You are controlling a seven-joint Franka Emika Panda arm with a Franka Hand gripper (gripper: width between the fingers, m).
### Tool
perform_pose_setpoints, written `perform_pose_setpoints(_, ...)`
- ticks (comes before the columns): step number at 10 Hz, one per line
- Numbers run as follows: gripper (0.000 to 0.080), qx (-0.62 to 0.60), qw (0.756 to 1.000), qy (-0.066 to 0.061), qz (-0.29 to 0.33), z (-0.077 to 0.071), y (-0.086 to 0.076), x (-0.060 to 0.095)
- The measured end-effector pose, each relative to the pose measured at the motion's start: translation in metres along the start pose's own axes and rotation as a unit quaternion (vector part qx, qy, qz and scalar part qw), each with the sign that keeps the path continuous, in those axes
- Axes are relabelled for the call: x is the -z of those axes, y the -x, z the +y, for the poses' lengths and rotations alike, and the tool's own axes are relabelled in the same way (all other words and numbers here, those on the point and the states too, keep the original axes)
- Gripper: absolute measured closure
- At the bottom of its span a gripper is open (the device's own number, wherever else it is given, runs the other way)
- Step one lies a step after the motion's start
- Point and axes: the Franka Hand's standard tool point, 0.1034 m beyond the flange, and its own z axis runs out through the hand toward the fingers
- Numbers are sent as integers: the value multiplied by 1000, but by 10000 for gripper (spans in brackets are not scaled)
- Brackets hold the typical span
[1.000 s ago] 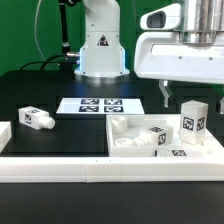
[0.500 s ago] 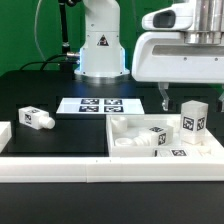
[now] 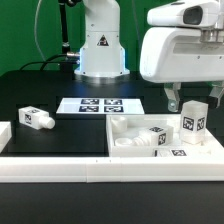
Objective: Assemble one leg
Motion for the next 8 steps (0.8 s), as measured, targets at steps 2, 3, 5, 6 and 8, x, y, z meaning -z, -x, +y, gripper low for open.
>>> perform_pose_setpoints(2,438,-1,1000,0,0,0,0,-1)
perform_pose_setpoints(3,438,-7,1000,0,0,0,0,0)
perform_pose_setpoints(5,514,-15,1000,0,0,0,0,0)
perform_pose_setpoints(6,514,-34,999,-1,0,0,0,0)
perform_pose_setpoints(8,514,-123,992,-1,1,-1,0,-1)
